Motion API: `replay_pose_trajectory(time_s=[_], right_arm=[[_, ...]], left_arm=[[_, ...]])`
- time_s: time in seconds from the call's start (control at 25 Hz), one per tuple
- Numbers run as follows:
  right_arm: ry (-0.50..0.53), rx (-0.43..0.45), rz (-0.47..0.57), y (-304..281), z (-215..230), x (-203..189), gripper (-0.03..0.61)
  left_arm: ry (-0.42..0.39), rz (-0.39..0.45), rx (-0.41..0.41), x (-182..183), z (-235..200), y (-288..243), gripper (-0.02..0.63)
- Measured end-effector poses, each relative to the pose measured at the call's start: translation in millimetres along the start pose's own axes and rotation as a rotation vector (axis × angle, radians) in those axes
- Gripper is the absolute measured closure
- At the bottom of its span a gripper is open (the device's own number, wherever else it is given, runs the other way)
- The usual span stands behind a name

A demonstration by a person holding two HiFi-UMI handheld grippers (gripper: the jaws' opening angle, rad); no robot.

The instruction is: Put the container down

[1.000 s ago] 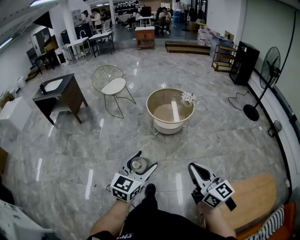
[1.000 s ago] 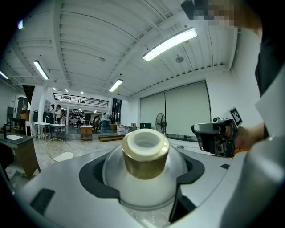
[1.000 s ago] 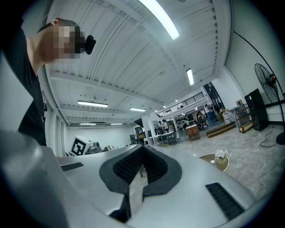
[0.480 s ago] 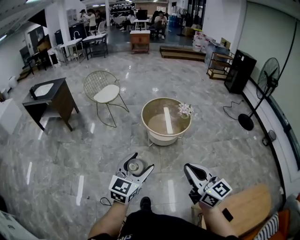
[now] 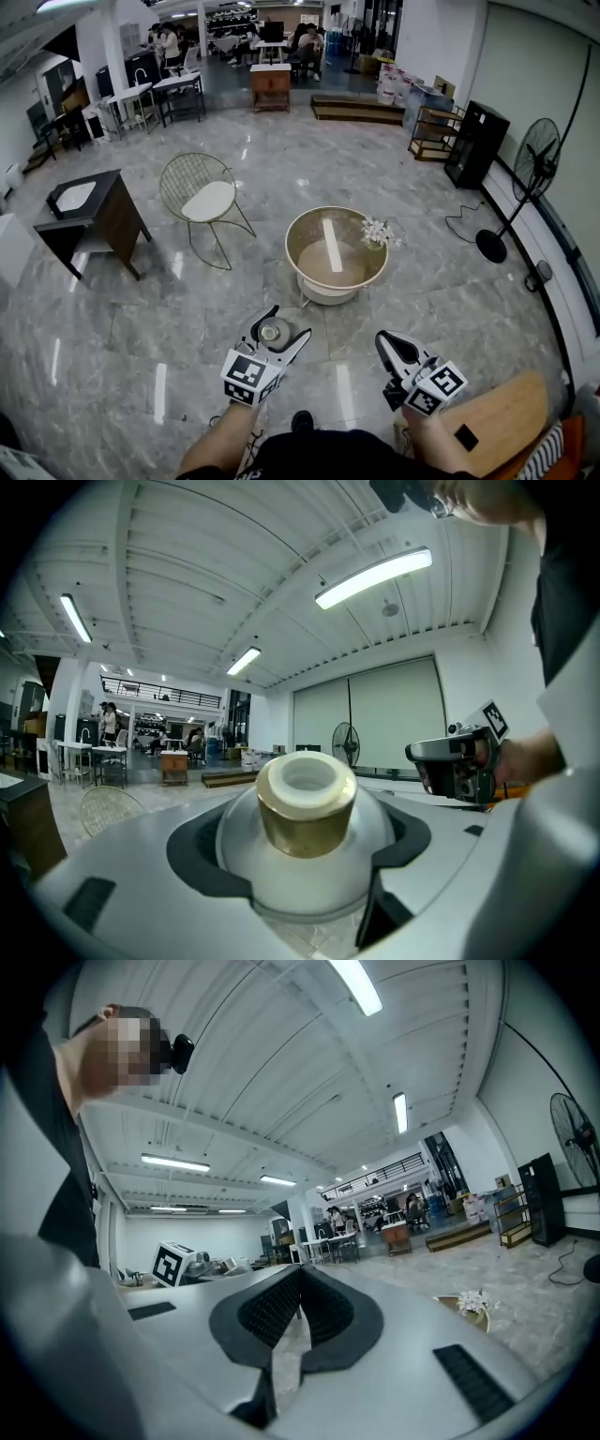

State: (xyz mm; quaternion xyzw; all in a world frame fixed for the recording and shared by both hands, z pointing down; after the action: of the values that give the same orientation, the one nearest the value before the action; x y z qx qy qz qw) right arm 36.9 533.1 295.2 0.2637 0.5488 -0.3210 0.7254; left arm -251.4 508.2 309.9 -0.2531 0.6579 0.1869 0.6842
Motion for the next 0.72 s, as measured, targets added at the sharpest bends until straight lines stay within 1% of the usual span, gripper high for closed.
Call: replay_pose_trajectory(time_s=[0.16,0.4,0.72], right_arm=[[-0.021,0.007,-0.006,-28,-2,-8,0.563],[-0.018,0.034,-0.038,-66,1,-6,0.563],[-0.056,0.073,-0.052,-102,24,-10,0.563]], left_arm=[[0.019,0.000,-0.002,-7,-24,-3,0.272],[0.039,-0.011,0.008,-8,-52,-3,0.272],[0.055,-0.041,0.040,-16,-77,-17,0.272]])
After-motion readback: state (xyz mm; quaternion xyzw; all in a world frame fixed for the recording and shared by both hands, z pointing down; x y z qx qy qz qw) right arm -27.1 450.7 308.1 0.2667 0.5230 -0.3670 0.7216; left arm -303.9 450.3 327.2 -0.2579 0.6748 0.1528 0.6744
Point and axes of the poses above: the fingertips, and each gripper's own axes: y backward along the fingers, z to its right, x out of its top, the point moved 9 cm from there along y, backward along the fingers, and after that the axes turned 3 degrees about z, right-handed, at the moved point
